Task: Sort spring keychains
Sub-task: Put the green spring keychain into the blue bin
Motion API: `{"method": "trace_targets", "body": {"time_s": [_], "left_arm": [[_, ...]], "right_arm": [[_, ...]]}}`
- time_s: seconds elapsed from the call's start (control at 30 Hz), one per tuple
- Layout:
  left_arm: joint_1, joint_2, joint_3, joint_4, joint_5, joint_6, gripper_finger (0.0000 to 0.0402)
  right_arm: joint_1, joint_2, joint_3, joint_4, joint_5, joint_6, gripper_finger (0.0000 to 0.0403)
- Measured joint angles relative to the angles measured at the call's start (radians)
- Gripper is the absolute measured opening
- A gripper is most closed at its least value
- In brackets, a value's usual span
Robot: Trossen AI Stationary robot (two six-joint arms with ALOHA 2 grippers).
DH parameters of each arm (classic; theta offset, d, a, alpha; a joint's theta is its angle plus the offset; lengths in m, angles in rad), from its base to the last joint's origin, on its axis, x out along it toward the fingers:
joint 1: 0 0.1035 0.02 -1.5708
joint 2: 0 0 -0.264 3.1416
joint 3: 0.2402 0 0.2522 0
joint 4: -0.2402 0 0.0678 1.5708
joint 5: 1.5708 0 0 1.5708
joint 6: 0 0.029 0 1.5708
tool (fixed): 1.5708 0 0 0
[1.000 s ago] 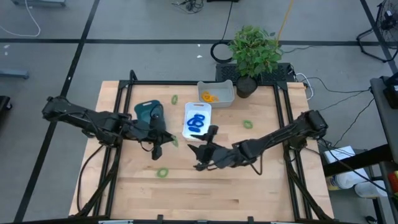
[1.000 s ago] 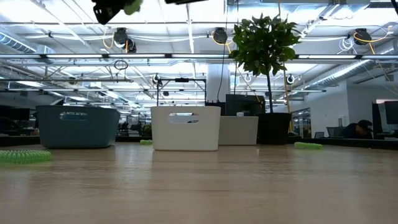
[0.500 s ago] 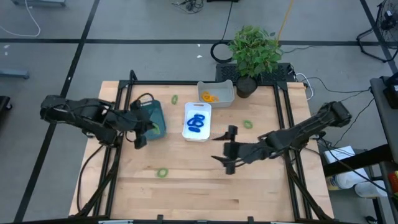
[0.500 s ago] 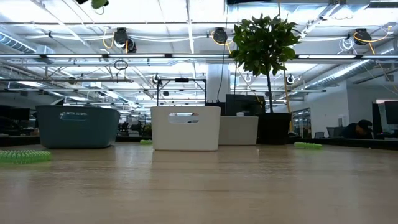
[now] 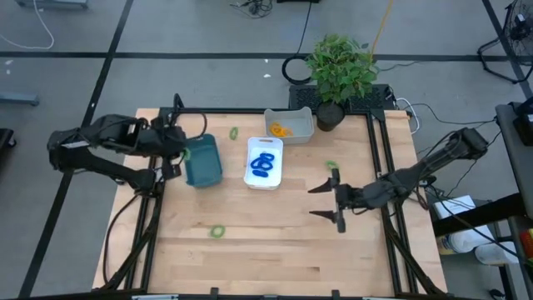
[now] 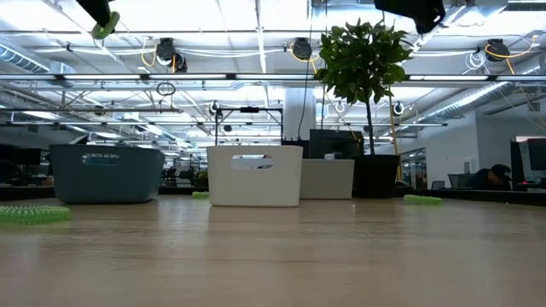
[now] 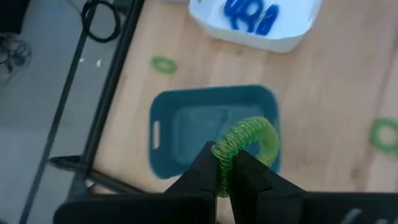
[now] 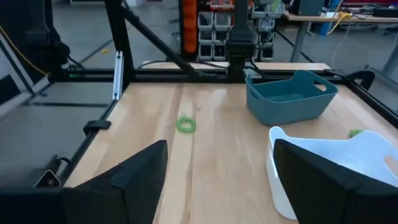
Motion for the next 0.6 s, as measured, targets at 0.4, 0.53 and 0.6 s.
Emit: {"method": "trace_targets", "body": {"time_s": [0.4,0.53,0.6], "left_arm": [[0.253,0.026,-0.011,0.022,0.045,0.178,0.0014],[0.3,0.02,-0.102,0.108,0.071,0.219,0.0014],[0.316,0.019,-0.175,0.143,0.074,0.236,0.0014]], "right_arm": [[0.0,-0.037,-0.047,0.014,-0.004,0.022,0.0276],[0.001,-0.037,-0.047,0.014,-0.033,0.022,0.0276],[0.009,-0.037,-0.047,0.014,-0.031,0.022,0.0276]]}}
